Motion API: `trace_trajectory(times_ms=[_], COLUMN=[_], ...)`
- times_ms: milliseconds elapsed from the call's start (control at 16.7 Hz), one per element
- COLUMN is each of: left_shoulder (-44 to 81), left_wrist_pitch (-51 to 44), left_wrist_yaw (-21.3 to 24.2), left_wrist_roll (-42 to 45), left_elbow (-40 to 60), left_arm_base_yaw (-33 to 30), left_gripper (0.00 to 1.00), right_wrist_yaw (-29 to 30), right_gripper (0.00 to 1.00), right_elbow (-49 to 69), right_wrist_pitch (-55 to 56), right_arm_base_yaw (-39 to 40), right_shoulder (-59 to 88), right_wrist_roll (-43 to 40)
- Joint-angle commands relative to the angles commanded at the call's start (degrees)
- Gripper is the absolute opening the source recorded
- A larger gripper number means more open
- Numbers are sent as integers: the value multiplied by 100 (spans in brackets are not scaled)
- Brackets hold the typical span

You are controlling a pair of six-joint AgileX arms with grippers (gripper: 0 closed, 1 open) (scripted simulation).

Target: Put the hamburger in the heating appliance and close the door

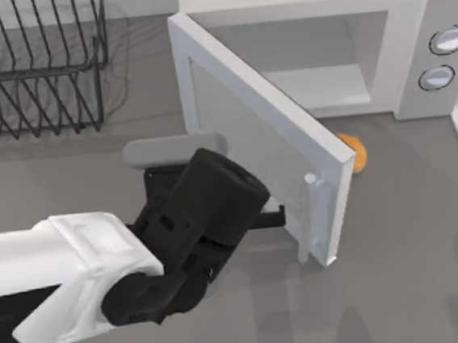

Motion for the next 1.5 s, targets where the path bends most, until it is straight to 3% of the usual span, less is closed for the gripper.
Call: trace_trajectory(times_ms=[300, 720, 1200, 1500], left_shoulder=[204, 1648, 1974, 2943], left_wrist_pitch=[-94, -798, -993, -1665], left_wrist_yaw=[-72, -504, -589, -736], left_wrist_roll=[-145, -900, -1068, -1424], left_elbow=[218, 1966, 2341, 3866], left_arm_base_yaw=[-104, -895, -1017, -1351], left_gripper=[0, 0, 0, 0], right_wrist_yaw=[0, 0, 0, 0], right_gripper=[100, 100, 100, 100], right_elbow=[0, 0, 0, 0], right_wrist_pitch=[0, 0, 0, 0], right_arm_base_yaw=[0, 0, 0, 0], right_shoulder=[0, 0, 0, 0], right_wrist_roll=[0, 0, 0, 0])
